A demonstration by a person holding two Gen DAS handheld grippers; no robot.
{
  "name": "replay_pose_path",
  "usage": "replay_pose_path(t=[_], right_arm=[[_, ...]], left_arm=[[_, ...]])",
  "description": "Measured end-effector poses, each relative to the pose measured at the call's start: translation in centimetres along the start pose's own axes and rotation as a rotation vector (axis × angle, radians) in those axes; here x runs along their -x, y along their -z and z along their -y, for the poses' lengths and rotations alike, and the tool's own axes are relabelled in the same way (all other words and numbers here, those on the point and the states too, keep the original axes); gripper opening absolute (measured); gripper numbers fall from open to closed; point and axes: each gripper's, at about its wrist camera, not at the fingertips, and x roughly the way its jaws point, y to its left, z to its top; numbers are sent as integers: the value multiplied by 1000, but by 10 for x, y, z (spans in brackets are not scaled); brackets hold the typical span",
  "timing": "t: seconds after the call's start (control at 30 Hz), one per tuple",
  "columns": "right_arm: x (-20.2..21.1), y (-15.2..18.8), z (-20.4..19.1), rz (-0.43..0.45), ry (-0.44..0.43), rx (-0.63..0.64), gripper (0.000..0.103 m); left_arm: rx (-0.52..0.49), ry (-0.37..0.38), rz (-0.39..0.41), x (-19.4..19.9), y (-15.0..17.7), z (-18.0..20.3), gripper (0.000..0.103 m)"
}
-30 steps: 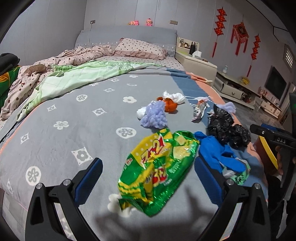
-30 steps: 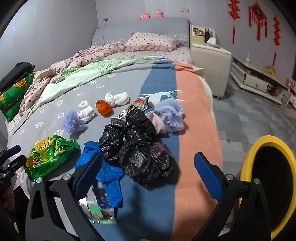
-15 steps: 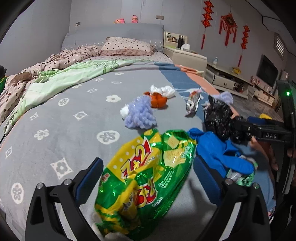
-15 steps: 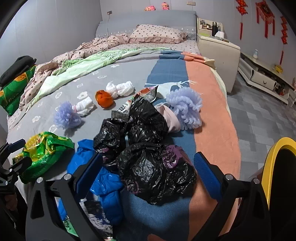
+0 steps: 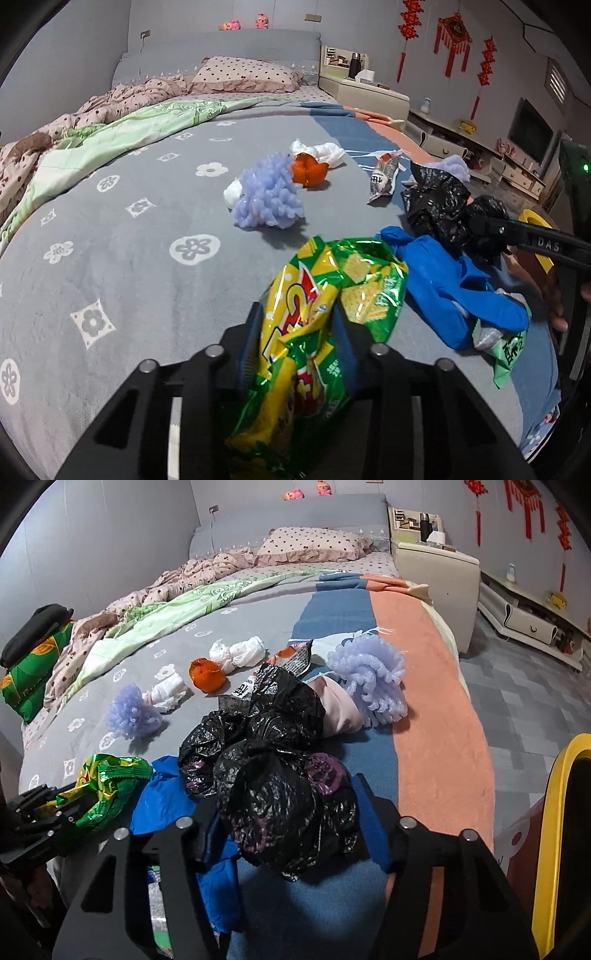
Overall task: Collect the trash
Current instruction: 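Grasp the green chip bag left while the right grasps black plastic bags, then carry both to the yellow bin, open the left gripper while right holds bags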
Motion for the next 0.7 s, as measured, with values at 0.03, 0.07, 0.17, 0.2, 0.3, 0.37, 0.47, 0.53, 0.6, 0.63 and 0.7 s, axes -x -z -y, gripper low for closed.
replay_pose_path(t=[0.03, 0.07, 0.17, 0.2, 0.3, 0.37, 0.47, 0.53, 0.6, 0.63, 0.7], right_arm=[[2, 0, 1, 1, -7, -8, 54], [3, 1, 1, -3, -11, -10, 54], [7, 2, -1, -5, -15, -11, 52], [11, 2, -1, -5, -27, -17, 51], [23, 3, -3, 12, -35, -20, 51], [32, 4, -4, 24, -39, -17, 51], [48, 5, -5, 35, -55, -30, 51], [58, 6, -3, 44, -64, -40, 51], [70, 5, -1, 50, -88, -60, 51], [76, 5, 1, 51, -106, -76, 51], [88, 3, 6, 57, -136, -106, 51]], left_arm=[[-11, -4, 2, 1, 1, 2, 27], [-21, -8, 3, 1, 1, 4, 24], [-42, -17, 1, 3, 4, 9, 15], [-46, -21, 3, 4, 5, 10, 14], [-51, -21, 14, 10, 5, 10, 13], [-47, -21, 21, 14, 5, 9, 12], [-30, -13, 34, 23, 3, 6, 12], [-21, -7, 51, 31, 2, 6, 12], [-16, 2, 72, 42, -2, 6, 12], [-16, 4, 82, 47, -4, 6, 12], [-18, 1, 103, 58, -9, 7, 12]])
